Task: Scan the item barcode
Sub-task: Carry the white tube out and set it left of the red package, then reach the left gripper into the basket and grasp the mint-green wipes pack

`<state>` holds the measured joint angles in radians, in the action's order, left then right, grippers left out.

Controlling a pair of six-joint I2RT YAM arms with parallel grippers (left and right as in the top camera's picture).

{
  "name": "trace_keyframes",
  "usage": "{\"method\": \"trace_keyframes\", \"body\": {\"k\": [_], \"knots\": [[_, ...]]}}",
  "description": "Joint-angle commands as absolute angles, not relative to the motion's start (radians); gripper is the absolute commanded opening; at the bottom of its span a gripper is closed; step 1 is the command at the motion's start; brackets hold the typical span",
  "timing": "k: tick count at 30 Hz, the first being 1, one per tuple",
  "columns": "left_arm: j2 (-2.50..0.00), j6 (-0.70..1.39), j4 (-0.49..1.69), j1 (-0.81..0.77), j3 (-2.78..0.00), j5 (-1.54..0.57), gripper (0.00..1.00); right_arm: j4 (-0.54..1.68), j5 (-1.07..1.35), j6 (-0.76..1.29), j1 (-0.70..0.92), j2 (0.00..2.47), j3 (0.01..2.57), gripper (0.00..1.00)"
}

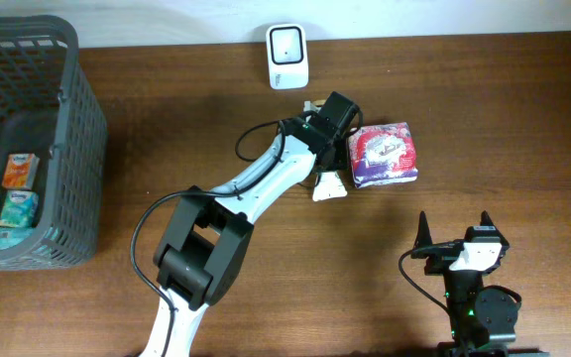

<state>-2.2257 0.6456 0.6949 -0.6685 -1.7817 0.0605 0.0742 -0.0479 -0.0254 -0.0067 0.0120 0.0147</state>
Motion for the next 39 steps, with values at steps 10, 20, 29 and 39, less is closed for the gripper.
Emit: {"method": "trace_keyframes", "body": {"k": [10, 20, 29, 39], "knots": [[-2.147, 0.508, 0.709, -0.677, -1.812, 0.049, 0.51, 0.078, -0.046, -0.019, 0.000, 0.006, 0.006, 0.99], [-1.685, 0.416, 0.762, -0.514, -1.846, 0.053, 0.72, 0.078, -0.046, -0.019, 0.000, 0.006, 0.006, 0.99], [-1.423, 0.342, 0.765, -0.055, -1.846, 0.078, 0.98, 0.078, -0.046, -0.019, 0.000, 0.006, 0.006, 0.98], [-1.505, 0.342, 0.799, 0.363, -1.846, 0.315, 0.98, 0.078, -0.046, -0.019, 0.000, 0.006, 0.006, 0.98]]}}
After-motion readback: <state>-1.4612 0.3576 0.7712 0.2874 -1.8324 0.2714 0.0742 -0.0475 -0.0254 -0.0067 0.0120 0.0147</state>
